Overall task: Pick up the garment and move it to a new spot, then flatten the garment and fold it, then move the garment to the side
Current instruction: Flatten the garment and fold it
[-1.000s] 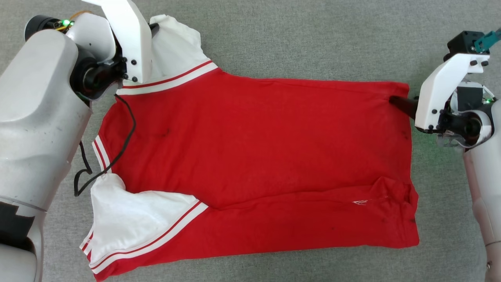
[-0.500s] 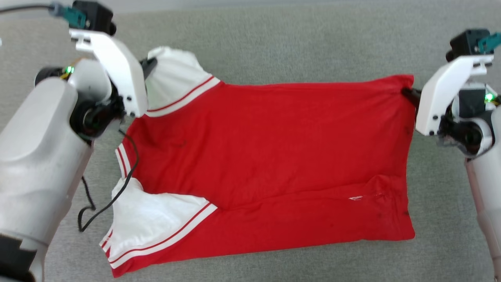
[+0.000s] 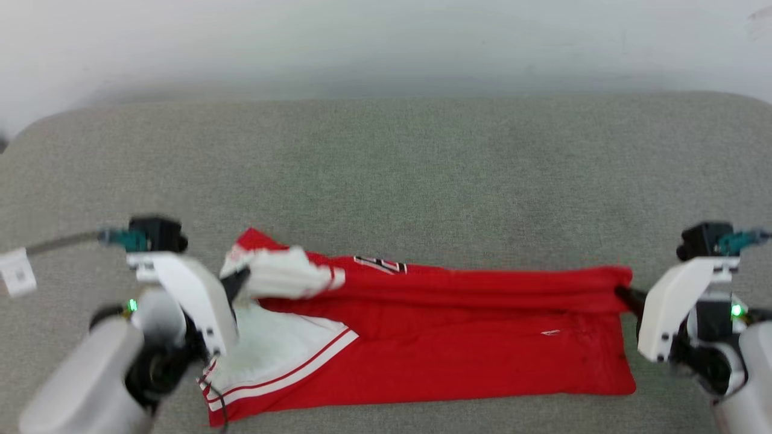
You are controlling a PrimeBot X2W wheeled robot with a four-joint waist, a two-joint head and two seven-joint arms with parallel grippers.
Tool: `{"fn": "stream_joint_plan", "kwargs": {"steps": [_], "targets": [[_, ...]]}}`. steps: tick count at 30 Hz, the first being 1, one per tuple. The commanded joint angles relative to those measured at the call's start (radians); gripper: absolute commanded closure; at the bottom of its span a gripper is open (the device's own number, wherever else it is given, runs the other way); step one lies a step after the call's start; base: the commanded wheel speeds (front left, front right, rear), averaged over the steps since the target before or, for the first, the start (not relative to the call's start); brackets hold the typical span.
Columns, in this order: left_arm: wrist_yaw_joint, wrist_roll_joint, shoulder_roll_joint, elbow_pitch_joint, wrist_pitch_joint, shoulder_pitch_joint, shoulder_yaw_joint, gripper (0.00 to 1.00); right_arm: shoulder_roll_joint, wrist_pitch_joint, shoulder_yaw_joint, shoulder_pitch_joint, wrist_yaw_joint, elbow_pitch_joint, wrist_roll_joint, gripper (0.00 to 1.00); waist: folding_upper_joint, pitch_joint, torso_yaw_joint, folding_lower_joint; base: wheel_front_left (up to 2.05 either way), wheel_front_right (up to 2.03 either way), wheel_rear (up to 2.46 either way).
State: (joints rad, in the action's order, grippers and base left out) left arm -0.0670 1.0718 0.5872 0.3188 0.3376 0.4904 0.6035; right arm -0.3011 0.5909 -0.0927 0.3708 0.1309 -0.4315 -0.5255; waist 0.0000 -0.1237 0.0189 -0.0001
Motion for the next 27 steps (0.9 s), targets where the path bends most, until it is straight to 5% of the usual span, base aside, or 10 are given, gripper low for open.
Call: {"fn": "stream_joint_plan", "kwargs": {"steps": [1, 4, 5, 6, 7, 8, 9, 19, 27], "targets": [[-0.011, 0.012, 0.001, -0.011, -0.015, -0.031, -0.007, 1.0, 0.001, -0.015, 0.006, -0.026, 0.0, 0.003, 0.0, 1.0, 0.0, 0.008, -0.001, 0.0001, 0.0, 0.0, 0.0], [-0.042, 0.057, -0.022, -0.041, -0.033, -0.15, -0.012, 1.0, 0.003, -0.049, -0.001, -0.085, 0.0, 0.006, 0.009, 1.0, 0.0, 0.015, 0.001, 0.0001, 0.0, 0.0, 0.0], [-0.045, 0.073, -0.033, -0.045, -0.044, -0.18, -0.017, 1.0, 0.007, -0.062, -0.005, -0.101, 0.0, 0.007, 0.013, 0.72, 0.0, 0.016, 0.002, 0.0001, 0.0, 0.0, 0.0], [-0.048, 0.084, -0.041, -0.043, -0.049, -0.207, -0.015, 0.89, 0.012, -0.077, -0.007, -0.116, 0.0, 0.008, 0.013, 0.33, 0.0, 0.016, 0.004, 0.0001, 0.0, 0.0, 0.0], [-0.054, 0.088, -0.049, -0.039, -0.062, -0.228, -0.014, 0.57, 0.018, -0.09, -0.006, -0.131, 0.0, 0.005, 0.01, 0.0, 0.0, 0.017, 0.005, 0.0001, 0.0, 0.0, 0.0], [-0.057, 0.099, -0.065, -0.034, -0.076, -0.245, -0.018, 0.12, 0.02, -0.104, -0.004, -0.143, 0.0, 0.001, 0.009, 0.0, 0.0, 0.02, 0.005, 0.0001, 0.0, 0.0, 0.0], [-0.056, 0.1, -0.078, -0.027, -0.085, -0.262, -0.013, 0.0, 0.022, -0.121, 0.001, -0.154, 0.0, -0.002, 0.01, 0.0, 0.0, 0.022, 0.005, 0.0001, 0.0, 0.0, 0.0], [-0.067, -0.002, -0.11, -0.036, -0.324, -0.263, -0.043, 0.0, 0.036, -0.254, 0.061, -0.229, 0.0, 0.119, 0.002, 0.0, 0.0, 0.06, 0.013, 0.0001, 0.0, 0.0, 0.0], [-0.145, -0.113, -0.093, -0.162, -0.482, -0.255, -0.073, 0.0, 0.012, -0.131, 0.177, -0.243, 0.0, 0.259, 0.036, 0.0, 0.0, 0.091, 0.019, 0.0001, 0.0, 0.0, 0.0]]}}
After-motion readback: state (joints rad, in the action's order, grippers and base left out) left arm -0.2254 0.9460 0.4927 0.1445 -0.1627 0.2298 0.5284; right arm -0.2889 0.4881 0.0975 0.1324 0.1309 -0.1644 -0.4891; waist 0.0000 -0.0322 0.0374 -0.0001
